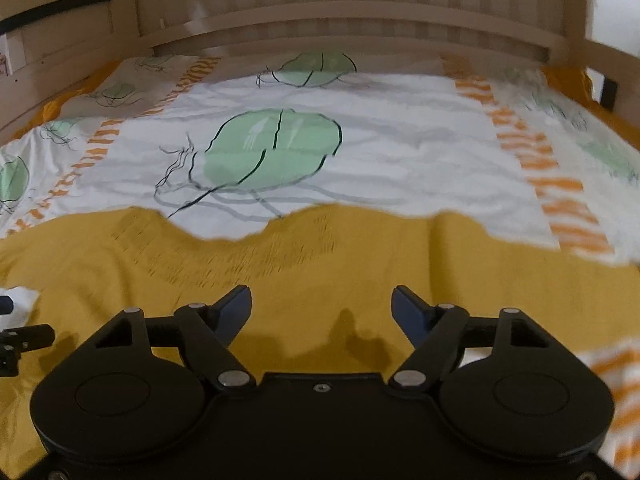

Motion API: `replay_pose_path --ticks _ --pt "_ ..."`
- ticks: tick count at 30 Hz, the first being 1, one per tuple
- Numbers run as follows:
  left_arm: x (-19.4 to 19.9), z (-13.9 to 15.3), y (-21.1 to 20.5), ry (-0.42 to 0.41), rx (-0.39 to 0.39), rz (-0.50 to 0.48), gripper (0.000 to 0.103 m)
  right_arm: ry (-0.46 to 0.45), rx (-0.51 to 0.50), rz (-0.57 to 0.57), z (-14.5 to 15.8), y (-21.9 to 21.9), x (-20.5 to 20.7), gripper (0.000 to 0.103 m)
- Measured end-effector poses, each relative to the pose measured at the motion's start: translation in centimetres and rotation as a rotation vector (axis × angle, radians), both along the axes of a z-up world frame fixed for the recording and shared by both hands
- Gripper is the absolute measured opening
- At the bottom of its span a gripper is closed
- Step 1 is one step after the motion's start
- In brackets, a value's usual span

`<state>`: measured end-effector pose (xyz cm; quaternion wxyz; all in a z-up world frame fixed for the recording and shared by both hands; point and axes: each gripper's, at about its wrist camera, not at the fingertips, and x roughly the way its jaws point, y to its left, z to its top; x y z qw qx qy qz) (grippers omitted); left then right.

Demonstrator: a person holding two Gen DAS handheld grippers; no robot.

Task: Fold small clothes

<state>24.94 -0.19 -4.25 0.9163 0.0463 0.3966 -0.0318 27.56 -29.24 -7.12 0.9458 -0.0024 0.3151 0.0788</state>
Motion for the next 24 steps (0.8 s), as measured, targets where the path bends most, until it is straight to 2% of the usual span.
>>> replay_pose_path --ticks 6,9,12,20,22,24 --pt "5.4 0.1 0.2 -0.051 0.042 -0.074 0.085 -0.039 -0.023 0.065 0.1 0.1 5.8 0.078" --pt "8.5 -0.8 0.8 -0.038 0.055 -0.125 0.077 -0.042 -0.075 0.099 -0.8 0.5 8.5 0.078" --pt "10.7 -1.9 1.4 -0.022 0.085 -0.159 0.074 -0.036 -0.124 0.134 -1.9 1.1 10.6 0.078" --pt "14.3 -3.9 2.3 -0.046 0.183 -0.24 0.072 -0.039 -0.195 0.203 -4.2 1.2 13.4 0.078" --pt "15.4 -4.5 2.1 -0.026 0.2 -0.27 0.072 -0.031 -0.2 0.222 -4.7 1.0 13.8 0.079" --pt "16.3 -5.2 2.0 0.014 0.185 -0.29 0.073 -0.015 -0.193 0.243 -5.1 0.7 14.1 0.079"
